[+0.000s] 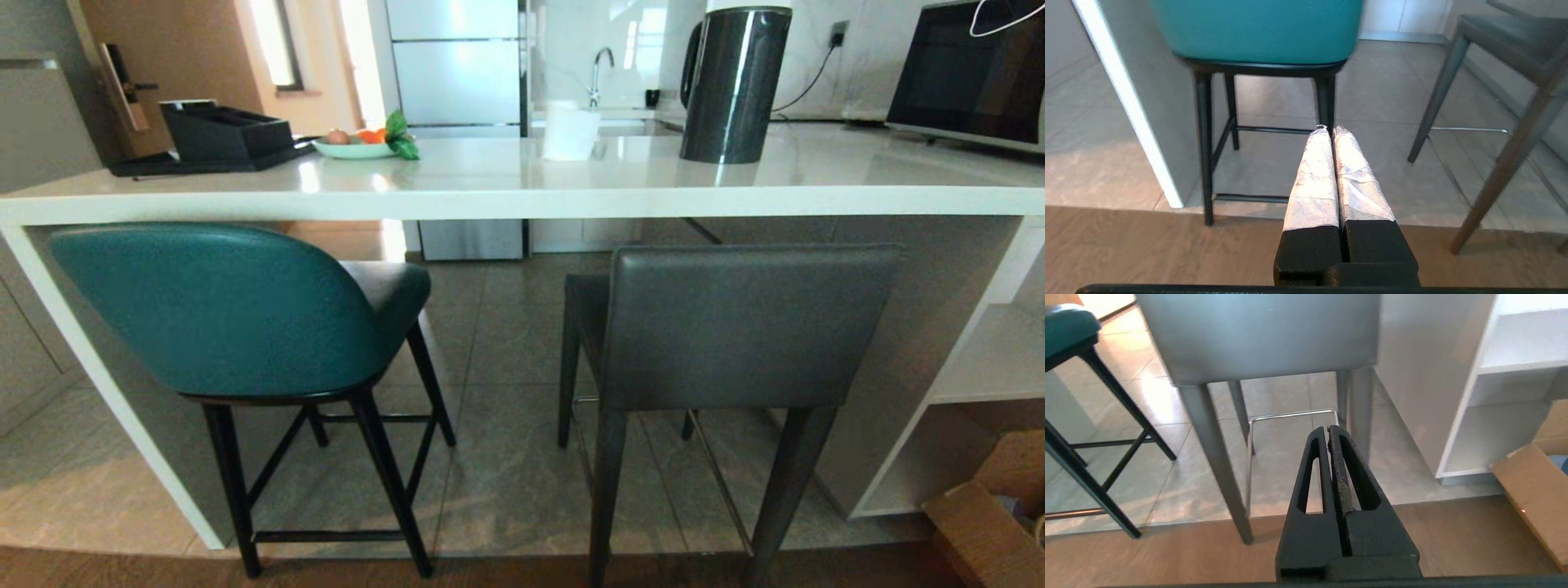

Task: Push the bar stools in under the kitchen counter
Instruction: Pull the blue chair out from under the dining table

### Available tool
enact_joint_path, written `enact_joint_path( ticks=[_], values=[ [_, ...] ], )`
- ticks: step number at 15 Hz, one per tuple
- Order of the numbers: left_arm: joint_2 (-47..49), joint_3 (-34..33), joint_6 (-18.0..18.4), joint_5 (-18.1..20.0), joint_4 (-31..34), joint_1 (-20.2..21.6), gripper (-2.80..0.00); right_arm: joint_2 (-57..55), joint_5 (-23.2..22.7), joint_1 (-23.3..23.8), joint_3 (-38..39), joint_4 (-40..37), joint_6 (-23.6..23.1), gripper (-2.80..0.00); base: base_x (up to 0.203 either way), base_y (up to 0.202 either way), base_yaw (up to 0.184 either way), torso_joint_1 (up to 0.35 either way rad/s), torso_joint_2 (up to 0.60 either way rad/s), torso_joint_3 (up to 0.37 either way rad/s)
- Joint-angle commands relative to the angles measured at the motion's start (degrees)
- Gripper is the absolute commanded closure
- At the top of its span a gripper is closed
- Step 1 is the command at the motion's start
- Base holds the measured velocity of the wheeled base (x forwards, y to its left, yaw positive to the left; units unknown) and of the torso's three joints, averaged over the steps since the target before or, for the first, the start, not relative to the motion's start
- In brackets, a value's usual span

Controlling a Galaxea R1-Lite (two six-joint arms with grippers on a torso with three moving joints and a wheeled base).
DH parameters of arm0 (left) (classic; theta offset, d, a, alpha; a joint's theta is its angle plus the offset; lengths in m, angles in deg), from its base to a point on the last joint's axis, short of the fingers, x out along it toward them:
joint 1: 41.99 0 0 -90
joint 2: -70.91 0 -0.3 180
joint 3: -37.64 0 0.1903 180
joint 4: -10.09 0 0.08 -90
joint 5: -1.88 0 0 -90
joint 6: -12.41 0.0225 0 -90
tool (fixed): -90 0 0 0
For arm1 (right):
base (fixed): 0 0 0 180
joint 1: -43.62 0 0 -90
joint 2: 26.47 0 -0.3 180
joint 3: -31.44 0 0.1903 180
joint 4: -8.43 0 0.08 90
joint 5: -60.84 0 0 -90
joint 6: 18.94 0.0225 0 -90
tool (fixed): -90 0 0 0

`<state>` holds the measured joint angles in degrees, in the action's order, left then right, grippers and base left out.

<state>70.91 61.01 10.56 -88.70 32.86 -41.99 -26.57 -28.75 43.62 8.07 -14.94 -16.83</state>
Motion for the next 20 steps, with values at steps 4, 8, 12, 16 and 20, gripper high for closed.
enact_joint_path(
  ticks=[4,8,12,16,20],
  values=[
    [0.0,-0.18,0.0,-0.04,0.03,0.0,0.0,-0.08,0.02,0.0,0.26,0.03,0.0,0.0,0.0,0.189,0.0,0.002,0.0,0.004],
    [0.0,-0.18,0.0,-0.02,-0.02,0.0,0.0,-0.08,0.02,0.0,0.26,0.0,0.0,0.0,0.0,0.196,-0.002,0.003,0.0,0.001],
    [0.0,-0.26,0.0,-0.04,-0.02,0.0,0.0,-0.08,0.02,0.0,0.26,0.0,0.0,0.0,0.0,0.195,-0.002,0.002,0.0,0.006],
    [0.07,-0.18,0.0,-0.04,0.07,0.0,0.0,-0.08,0.02,0.0,0.26,0.0,0.0,0.0,0.0,0.195,-0.004,0.002,0.0,0.003],
    [0.08,-0.23,-0.04,-0.04,0.03,0.0,0.0,-0.08,0.02,0.0,0.26,0.0,0.0,0.0,0.0,0.197,-0.001,0.004,0.0,0.004]
  ],
)
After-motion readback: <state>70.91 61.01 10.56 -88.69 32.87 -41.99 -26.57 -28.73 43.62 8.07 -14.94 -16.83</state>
